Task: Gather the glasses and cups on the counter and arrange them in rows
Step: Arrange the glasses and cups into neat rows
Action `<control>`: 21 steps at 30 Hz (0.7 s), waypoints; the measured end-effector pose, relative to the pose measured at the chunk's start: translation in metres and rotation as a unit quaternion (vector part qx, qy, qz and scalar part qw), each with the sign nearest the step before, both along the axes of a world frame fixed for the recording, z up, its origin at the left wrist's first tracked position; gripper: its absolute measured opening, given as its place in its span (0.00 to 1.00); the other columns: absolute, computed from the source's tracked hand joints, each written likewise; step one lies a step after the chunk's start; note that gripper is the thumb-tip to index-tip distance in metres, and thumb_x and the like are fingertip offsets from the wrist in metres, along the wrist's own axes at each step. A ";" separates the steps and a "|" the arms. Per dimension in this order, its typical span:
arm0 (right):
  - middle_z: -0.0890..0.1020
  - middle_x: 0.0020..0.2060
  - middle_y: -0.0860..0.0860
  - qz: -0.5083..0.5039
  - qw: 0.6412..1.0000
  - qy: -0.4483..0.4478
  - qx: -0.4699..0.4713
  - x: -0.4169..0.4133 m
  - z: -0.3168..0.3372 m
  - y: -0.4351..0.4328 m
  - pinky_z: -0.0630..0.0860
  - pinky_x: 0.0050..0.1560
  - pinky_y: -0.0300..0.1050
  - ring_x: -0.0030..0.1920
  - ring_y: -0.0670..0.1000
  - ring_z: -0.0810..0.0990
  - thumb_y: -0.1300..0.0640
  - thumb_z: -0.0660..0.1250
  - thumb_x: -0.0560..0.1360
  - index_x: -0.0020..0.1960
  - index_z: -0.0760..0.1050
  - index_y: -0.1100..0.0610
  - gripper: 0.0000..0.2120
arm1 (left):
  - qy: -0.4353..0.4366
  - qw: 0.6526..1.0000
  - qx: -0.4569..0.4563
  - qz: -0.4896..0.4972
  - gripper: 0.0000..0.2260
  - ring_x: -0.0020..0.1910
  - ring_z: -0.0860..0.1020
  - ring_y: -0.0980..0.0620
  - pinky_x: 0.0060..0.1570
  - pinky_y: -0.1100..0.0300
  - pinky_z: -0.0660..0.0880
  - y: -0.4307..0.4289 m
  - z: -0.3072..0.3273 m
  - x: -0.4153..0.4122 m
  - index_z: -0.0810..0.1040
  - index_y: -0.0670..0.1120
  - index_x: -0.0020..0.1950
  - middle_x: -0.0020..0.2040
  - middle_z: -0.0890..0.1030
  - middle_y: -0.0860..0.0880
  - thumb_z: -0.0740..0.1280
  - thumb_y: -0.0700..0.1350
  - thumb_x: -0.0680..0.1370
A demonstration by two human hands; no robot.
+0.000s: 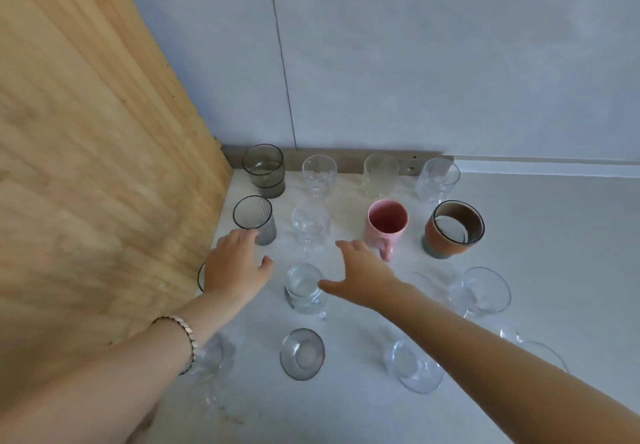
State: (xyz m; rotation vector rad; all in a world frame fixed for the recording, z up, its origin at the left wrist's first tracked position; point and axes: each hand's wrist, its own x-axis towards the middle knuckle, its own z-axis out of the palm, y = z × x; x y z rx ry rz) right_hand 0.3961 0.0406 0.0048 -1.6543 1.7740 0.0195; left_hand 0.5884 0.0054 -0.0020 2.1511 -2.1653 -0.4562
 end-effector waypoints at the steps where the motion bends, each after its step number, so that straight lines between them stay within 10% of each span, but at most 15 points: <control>1: 0.64 0.70 0.57 -0.011 0.999 0.002 0.031 0.014 -0.008 0.001 0.66 0.67 0.52 0.68 0.59 0.68 0.40 0.69 0.70 0.76 0.50 0.56 0.44 | -0.012 1.000 0.019 0.020 0.25 0.68 0.69 0.42 0.61 0.50 0.70 0.001 -0.003 0.015 0.67 0.45 0.69 0.69 0.70 0.44 0.65 0.51 0.74; 6: 0.67 0.66 0.58 -0.075 0.994 -0.035 0.070 0.060 -0.042 0.011 0.72 0.63 0.52 0.64 0.61 0.73 0.43 0.71 0.69 0.75 0.51 0.53 0.44 | 0.004 0.989 0.146 0.036 0.43 0.78 0.54 0.46 0.71 0.49 0.63 0.007 -0.020 0.059 0.46 0.50 0.78 0.79 0.50 0.48 0.68 0.60 0.72; 13: 0.70 0.61 0.53 -0.132 0.991 -0.022 0.011 0.078 -0.051 0.019 0.74 0.57 0.48 0.60 0.56 0.75 0.42 0.75 0.65 0.64 0.63 0.58 0.37 | 0.056 0.984 0.170 -0.024 0.39 0.70 0.68 0.47 0.62 0.54 0.72 0.002 -0.018 0.071 0.56 0.49 0.76 0.74 0.61 0.48 0.73 0.45 0.70; 21: 0.68 0.63 0.54 -0.309 0.941 -0.134 -0.006 0.102 -0.058 0.016 0.78 0.56 0.52 0.58 0.58 0.76 0.43 0.74 0.66 0.69 0.60 0.51 0.38 | -0.019 0.985 0.168 -0.011 0.36 0.60 0.75 0.44 0.47 0.55 0.73 0.005 -0.021 0.067 0.61 0.48 0.70 0.66 0.67 0.46 0.71 0.59 0.69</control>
